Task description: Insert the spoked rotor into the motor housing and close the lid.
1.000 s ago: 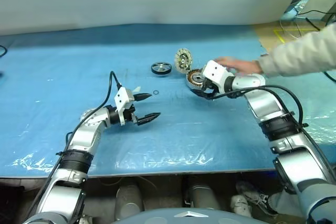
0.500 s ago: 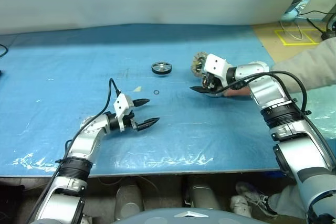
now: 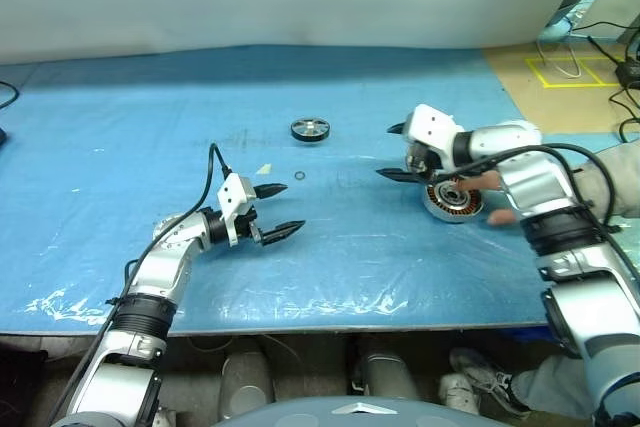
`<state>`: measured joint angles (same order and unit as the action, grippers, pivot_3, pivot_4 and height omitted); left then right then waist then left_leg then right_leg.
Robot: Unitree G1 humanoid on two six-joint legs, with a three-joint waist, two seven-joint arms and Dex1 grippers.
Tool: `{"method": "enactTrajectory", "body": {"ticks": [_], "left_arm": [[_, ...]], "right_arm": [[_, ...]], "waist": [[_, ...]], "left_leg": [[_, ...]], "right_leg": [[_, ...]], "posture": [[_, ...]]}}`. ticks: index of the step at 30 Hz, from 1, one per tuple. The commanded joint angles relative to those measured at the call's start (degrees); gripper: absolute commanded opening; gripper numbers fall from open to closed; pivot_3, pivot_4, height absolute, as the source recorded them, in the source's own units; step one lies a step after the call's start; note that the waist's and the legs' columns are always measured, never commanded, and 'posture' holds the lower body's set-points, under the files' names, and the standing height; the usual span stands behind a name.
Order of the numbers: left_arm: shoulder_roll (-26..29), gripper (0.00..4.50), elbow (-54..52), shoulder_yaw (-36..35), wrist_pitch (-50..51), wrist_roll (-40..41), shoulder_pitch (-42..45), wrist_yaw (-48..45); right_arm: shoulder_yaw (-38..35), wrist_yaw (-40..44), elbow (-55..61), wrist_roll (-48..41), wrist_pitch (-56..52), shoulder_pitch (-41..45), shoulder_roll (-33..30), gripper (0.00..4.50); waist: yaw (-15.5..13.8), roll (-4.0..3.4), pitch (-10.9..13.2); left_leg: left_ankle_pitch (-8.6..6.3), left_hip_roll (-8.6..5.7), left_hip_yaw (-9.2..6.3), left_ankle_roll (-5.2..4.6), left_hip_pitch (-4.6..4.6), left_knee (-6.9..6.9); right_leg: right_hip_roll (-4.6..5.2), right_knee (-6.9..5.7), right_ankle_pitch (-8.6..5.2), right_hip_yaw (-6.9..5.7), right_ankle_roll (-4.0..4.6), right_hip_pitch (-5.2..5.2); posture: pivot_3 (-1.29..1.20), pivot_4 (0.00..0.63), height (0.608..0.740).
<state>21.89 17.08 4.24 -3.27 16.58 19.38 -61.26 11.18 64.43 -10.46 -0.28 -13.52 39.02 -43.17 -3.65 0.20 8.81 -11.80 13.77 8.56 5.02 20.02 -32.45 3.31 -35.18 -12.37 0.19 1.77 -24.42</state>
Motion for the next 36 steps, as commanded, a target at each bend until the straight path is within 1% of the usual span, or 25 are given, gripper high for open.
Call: {"method": "enactTrajectory", "body": {"ticks": [1, 4, 9, 11, 16, 21, 27, 29, 36], "left_arm": [[0.37, 4.49, -1.85, -0.01, -0.36, 0.28, 0.20, -0.56], [0.33, 4.49, -1.92, 0.24, -0.17, 0.36, 0.01, -0.80], [0.30, 4.49, -1.76, 0.79, -0.33, -0.03, -0.05, -1.33], [0.33, 4.49, -1.69, 0.86, -0.31, -0.07, 0.11, -1.40], [0.59, 4.49, -1.35, 1.00, -0.31, -0.16, 0.58, -1.63], [0.74, 4.49, -1.76, 1.16, 0.11, -0.19, 0.62, -1.66], [0.82, 4.49, -1.79, 1.17, 0.26, -0.25, 0.52, -1.41], [0.54, 4.49, -2.34, 1.26, 0.75, 0.03, 0.44, -1.24], [0.06, 4.49, -2.62, 1.09, 1.72, 0.14, 0.76, -0.80]], "right_arm": [[-3.02, 4.23, 8.22, -3.48, -2.79, -4.12, -4.72, 4.46], [-4.07, 6.53, 10.28, -3.60, -2.40, -9.27, -9.65, 4.46], [-4.26, 5.46, 6.58, -1.21, 1.44, -12.74, -13.62, 4.46], [-4.50, 5.26, 5.78, -1.28, 1.93, -13.56, -14.18, 4.46], [-2.70, 1.90, -0.73, 3.43, 8.12, -13.99, -14.69, 4.46], [-2.17, 1.82, -3.33, 5.82, 11.76, -13.90, -15.45, 4.46], [-2.53, 3.49, -0.78, 5.73, 13.13, -14.65, -16.29, 4.46], [-1.98, 3.11, -0.64, 7.14, 14.84, -14.57, -16.67, 4.46], [-0.97, 3.16, -2.18, 10.41, 18.82, -12.78, -16.50, 4.46]], "waist": [[-0.16, 0.01, 0.01], [-0.40, 0.01, 0.01], [-0.26, 0.04, 0.02], [-0.16, 0.04, 0.02], [-0.29, 0.04, 0.03], [-0.29, 0.04, 0.03], [-0.28, 0.04, 0.03], [-0.28, 0.04, 0.03], [-0.26, 0.05, 0.03]], "left_leg": [[0.00, 0.00, 0.02, 0.00, 0.01, 0.02], [-0.01, 0.00, 0.02, 0.00, 0.00, 0.04], [-0.01, -0.01, 0.08, -0.02, 0.00, -0.04], [-0.02, 0.00, 0.09, -0.03, -0.01, -0.02], [-0.01, -0.02, 0.09, -0.03, 0.01, -0.02], [-0.02, -0.01, 0.09, -0.04, 0.03, 0.01], [-0.03, -0.01, 0.09, -0.09, 0.03, 0.01], [-0.12, 0.00, 0.09, -0.24, 0.03, 0.01], [-0.14, 0.00, 0.09, -0.27, 0.03, 0.00]], "right_leg": [[-0.01, 0.00, 0.00, 0.03, 0.00, 0.00], [0.00, 0.04, -0.01, 0.02, 0.01, 0.00], [0.02, 0.10, 0.00, 0.09, 0.01, 0.01], [0.00, 0.08, 0.00, 0.11, 0.02, 0.01], [0.01, 0.12, 0.01, 0.09, 0.03, 0.01], [0.01, 0.15, 0.01, 0.07, 0.03, 0.00], [0.00, 0.14, 0.01, 0.07, 0.03, 0.01], [0.00, 0.14, 0.01, 0.07, 0.03, 0.00], [0.01, 0.14, 0.01, 0.07, 0.03, 0.00]], "posture": [[0.00, 0.150, 0.740], [0.00, 0.150, 0.740], [0.00, 0.150, 0.740], [0.00, 0.150, 0.740], [0.00, 0.150, 0.740], [0.00, 0.150, 0.740], [0.00, 0.150, 0.740], [0.00, 0.150, 0.740], [0.00, 0.150, 0.740]]}}
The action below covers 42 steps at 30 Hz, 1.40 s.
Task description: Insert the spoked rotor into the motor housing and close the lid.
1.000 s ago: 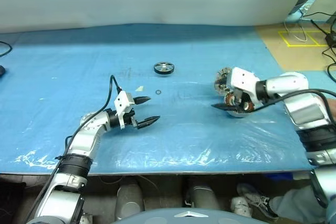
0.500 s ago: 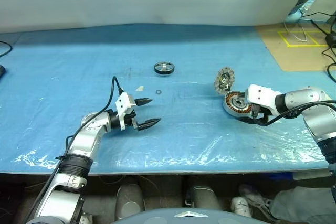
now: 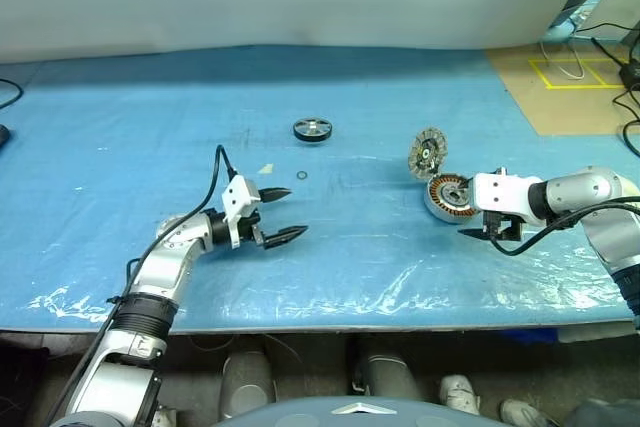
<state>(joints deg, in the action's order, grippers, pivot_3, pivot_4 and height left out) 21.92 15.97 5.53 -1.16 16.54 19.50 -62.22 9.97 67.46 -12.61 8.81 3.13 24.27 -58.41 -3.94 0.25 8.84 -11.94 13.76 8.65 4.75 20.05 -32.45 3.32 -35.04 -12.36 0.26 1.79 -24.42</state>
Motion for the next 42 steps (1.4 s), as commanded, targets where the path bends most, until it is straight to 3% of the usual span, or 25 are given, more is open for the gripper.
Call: {"method": "enactTrajectory", "body": {"ticks": [1, 3, 6, 13, 28, 34, 42], "left_arm": [[0.13, 4.49, -1.21, -0.06, -0.74, -0.14, 0.54, 0.04], [0.22, 4.50, -1.01, 0.15, -1.08, -0.51, 0.38, -0.07], [0.18, 4.50, -0.96, 0.23, -1.19, -0.64, 0.38, 0.00], [-0.11, 4.50, -0.33, 0.02, -1.59, -1.03, 0.55, 0.18], [-0.06, 4.50, -0.90, 0.12, -1.66, -1.34, -0.14, 0.76], [-0.04, 4.50, 0.26, 0.10, -2.09, -1.34, 0.48, 0.54], [-0.64, 4.50, 1.11, 0.26, -3.49, -1.56, -0.45, 0.80]], "right_arm": [[0.82, -0.42, -1.65, 2.63, 3.51, 2.52, -1.29, 4.46], [1.76, -0.92, -4.84, 4.26, 5.68, 3.59, -1.13, 4.29], [2.33, -0.21, -7.34, 4.46, 6.99, 4.89, -0.43, 3.61], [4.55, -0.12, -9.68, 6.51, 10.63, 7.18, 1.12, 1.21], [3.47, 5.52, -7.31, 2.43, 5.84, 9.03, 2.33, 1.17], [1.22, 9.54, 4.44, -6.99, -16.09, 9.20, 7.16, 1.17], [3.53, 9.51, 19.84, -12.72, -40.84, 8.49, 10.52, 1.17]], "waist": [[0.09, 0.00, 0.00], [0.08, 0.00, 0.00], [0.05, 0.00, 0.00], [0.13, 0.02, 0.01], [0.13, 0.03, 0.02], [0.30, 0.02, 0.02], [-0.27, 0.02, 0.03]], "left_leg": [[0.00, 0.00, 0.00, 0.00, 0.00, 0.00], [0.00, 0.00, 0.01, 0.00, 0.00, -0.01], [0.00, 0.00, 0.01, -0.01, -0.01, -0.01], [0.01, 0.01, 0.02, -0.03, -0.03, -0.08], [0.01, 0.04, 0.02, -0.04, -0.02, -0.19], [0.02, 0.05, 0.02, -0.06, -0.01, -0.15], [0.22, 0.03, 0.02, -0.08, 0.20, -0.16]], "right_leg": [[0.00, 0.00, 0.00, 0.00, 0.00, 0.00], [0.00, -0.01, 0.00, 0.00, 0.00, 0.00], [0.00, -0.02, 0.00, -0.01, 0.00, 0.00], [0.00, -0.10, 0.00, 0.01, 0.01, 0.00], [0.00, -0.22, 0.01, 0.02, 0.05, 0.00], [-0.02, -0.23, 0.01, 0.02, 0.06, -0.07], [0.00, -0.29, 0.01, 0.01, 0.06, -0.44]], "posture": [[0.00, 0.150, 0.740], [0.00, 0.150, 0.740], [0.00, 0.150, 0.740], [0.00, 0.150, 0.740], [0.00, 0.150, 0.740], [0.00, 0.150, 0.740], [0.00, 0.150, 0.740]]}}
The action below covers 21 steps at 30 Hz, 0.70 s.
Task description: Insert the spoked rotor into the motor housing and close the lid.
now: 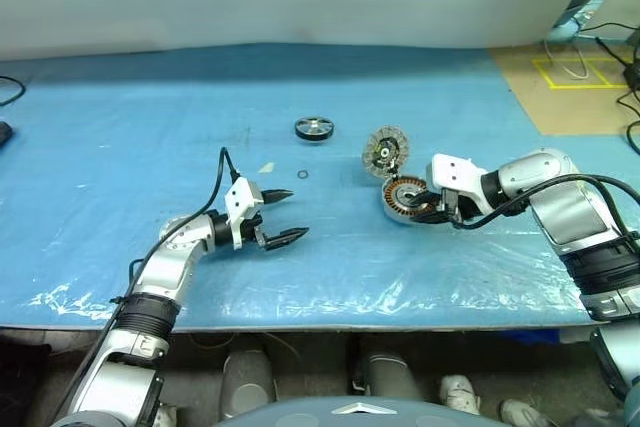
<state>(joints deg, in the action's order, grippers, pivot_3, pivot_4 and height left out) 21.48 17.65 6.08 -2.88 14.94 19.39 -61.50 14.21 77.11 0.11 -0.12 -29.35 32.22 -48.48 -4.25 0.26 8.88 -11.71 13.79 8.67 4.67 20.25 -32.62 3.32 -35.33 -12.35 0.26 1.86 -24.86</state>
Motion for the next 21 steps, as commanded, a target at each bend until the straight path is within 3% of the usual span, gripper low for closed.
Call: {"method": "enactTrajectory", "body": {"ticks": [1, 6, 15, 21], "left_arm": [[-0.18, 4.50, -0.40, -0.33, -2.02, 0.04, -0.48, 0.04], [-0.28, 4.50, 0.37, -0.53, -3.03, -0.13, -0.87, 0.25], [-0.88, 4.50, 2.28, -0.64, -4.94, -0.21, -0.64, 0.22], [-1.01, 4.50, 4.58, -0.32, -6.84, -0.58, -0.43, -0.77]], "right_arm": [[-0.01, -0.55, 8.04, -3.73, -10.46, 0.58, 0.80, 1.17], [2.81, -4.85, 10.30, -4.56, -23.08, 2.46, 3.13, 1.17], [1.55, -9.22, 14.22, -14.78, -42.33, 9.72, 8.32, 1.17], [-1.84, -9.26, 13.96, -20.78, -42.98, 13.99, 6.45, 1.17]], "waist": [[0.07, 0.00, 0.00], [0.16, 0.00, 0.00], [0.13, -0.01, 0.01], [-0.07, -0.01, 0.01]], "left_leg": [[0.03, 0.00, 0.00, 0.06, -0.01, 0.03], [-0.06, 0.00, 0.00, 0.28, -0.10, 0.06], [-0.05, -0.01, 0.00, 0.31, -0.15, 0.06], [-0.05, -0.02, 0.00, 0.33, -0.14, 0.07]], "right_leg": [[-0.01, 0.01, 0.00, 0.00, 0.00, -0.01], [-0.01, 0.00, 0.00, 0.03, 0.00, 0.01], [-0.02, -0.05, 0.00, 0.07, 0.00, 0.00], [-0.01, -0.04, 0.01, 0.07, -0.01, 0.00]], "posture": [[0.00, 0.150, 0.740], [0.00, 0.150, 0.740], [0.00, 0.150, 0.740], [0.00, 0.150, 0.740]]}}
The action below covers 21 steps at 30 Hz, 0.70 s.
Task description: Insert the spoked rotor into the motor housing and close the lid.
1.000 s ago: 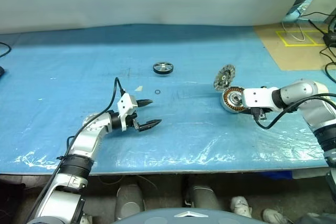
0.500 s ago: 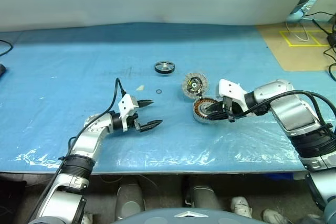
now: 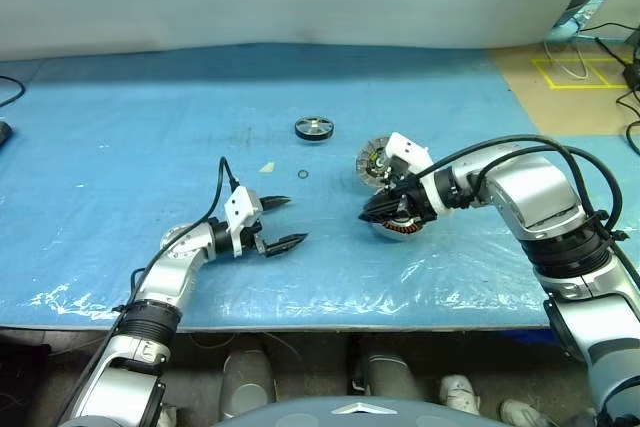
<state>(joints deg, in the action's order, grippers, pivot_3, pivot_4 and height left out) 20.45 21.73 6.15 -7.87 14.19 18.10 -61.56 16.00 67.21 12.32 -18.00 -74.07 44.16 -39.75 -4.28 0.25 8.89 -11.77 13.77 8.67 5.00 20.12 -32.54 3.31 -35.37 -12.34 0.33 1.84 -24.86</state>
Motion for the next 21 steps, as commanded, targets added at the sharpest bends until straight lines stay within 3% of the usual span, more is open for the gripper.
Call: {"method": "enactTrajectory", "body": {"ticks": [1, 4, 7, 12, 21], "left_arm": [[0.00, 4.50, 1.01, -0.47, -2.09, 0.15, 1.09, -0.83], [-0.08, 4.50, 2.09, -0.58, -2.77, 0.06, 1.50, -1.15], [-0.17, 4.50, 2.57, -0.56, -3.16, 0.02, 1.56, -1.35], [-0.30, 4.50, 2.72, -0.32, -3.21, -0.05, 1.65, -1.52], [-0.23, 4.50, 1.98, -0.21, -1.99, -0.04, 2.61, -1.38]], "right_arm": [[-4.05, 1.42, 2.06, -3.17, 4.49, 1.63, -3.74, 1.17], [-4.47, 3.23, 2.56, -1.07, 18.06, -2.12, -8.60, 1.17], [-2.10, 6.28, 2.22, 5.35, 37.50, -9.08, -15.66, 1.72], [-0.61, 7.19, 1.17, 8.17, 45.11, -11.76, -16.86, 3.40], [4.33, 5.95, -4.15, 18.69, 61.38, -13.60, -15.96, 3.40]], "waist": [[-0.19, 0.00, 0.00], [-0.79, 0.01, 0.00], [-1.33, 0.01, 0.00], [-0.29, 0.02, 0.01], [0.23, 0.03, 0.02]], "left_leg": [[0.00, 0.00, 0.00, 0.00, -0.01, 0.00], [0.00, -0.01, 0.00, 0.00, 0.00, 0.00], [-0.01, 0.00, 0.01, 0.00, 0.00, 0.01], [-0.01, -0.02, 0.04, 0.00, 0.05, -0.01], [-0.01, -0.04, 0.04, -0.03, 0.00, -0.23]], "right_leg": [[0.00, 0.00, 0.00, 0.00, 0.00, 0.00], [0.02, 0.01, 0.00, 0.00, 0.00, 0.01], [0.02, 0.01, 0.00, 0.00, -0.01, 0.01], [-0.02, -0.01, 0.01, 0.13, -0.02, 0.01], [0.02, -0.17, 0.00, 0.14, -0.02, 0.03]], "posture": [[0.00, 0.150, 0.740], [0.00, 0.150, 0.740], [0.00, 0.150, 0.740], [0.00, 0.150, 0.740], [0.00, 0.150, 0.740]]}}
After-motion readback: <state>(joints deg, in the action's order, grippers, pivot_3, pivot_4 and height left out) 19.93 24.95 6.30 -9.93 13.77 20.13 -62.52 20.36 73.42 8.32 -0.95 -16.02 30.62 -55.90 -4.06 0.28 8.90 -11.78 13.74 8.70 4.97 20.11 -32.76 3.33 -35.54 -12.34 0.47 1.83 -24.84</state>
